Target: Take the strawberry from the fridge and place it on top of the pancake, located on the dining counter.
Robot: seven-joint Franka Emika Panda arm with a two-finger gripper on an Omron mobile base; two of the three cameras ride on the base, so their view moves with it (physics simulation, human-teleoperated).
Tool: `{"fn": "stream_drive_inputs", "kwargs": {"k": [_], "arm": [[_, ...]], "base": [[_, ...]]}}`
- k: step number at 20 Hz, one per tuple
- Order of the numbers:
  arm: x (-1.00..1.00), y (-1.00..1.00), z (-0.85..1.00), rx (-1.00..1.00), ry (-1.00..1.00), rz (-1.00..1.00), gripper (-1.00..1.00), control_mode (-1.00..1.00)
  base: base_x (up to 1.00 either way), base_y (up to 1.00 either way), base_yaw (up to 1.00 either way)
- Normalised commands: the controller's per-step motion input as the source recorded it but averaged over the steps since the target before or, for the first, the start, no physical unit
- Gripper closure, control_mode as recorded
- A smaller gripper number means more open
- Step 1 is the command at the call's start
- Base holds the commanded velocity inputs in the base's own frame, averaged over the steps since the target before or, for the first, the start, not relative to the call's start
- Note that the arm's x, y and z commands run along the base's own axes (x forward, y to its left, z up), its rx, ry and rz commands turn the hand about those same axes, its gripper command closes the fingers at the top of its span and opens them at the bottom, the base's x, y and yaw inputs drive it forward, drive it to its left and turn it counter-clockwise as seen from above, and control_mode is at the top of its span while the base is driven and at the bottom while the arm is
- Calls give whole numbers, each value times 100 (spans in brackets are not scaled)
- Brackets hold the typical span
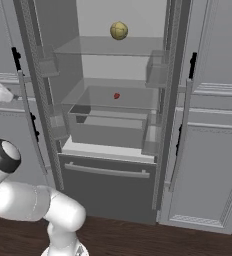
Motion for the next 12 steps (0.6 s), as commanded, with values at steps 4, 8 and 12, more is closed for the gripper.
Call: {"fn": "stream_drive_inputs", "kwargs": {"k": [4,8,12], "arm": [[-100,-73,-14,-1,-16,0,-100,-100],[-100,-98,-4,18,-26,12,-100,-100],[-51,-100,-8,54,12,25,-100,-100]], "base": [[0,0,0],[0,0,0],[0,0,0]]}}
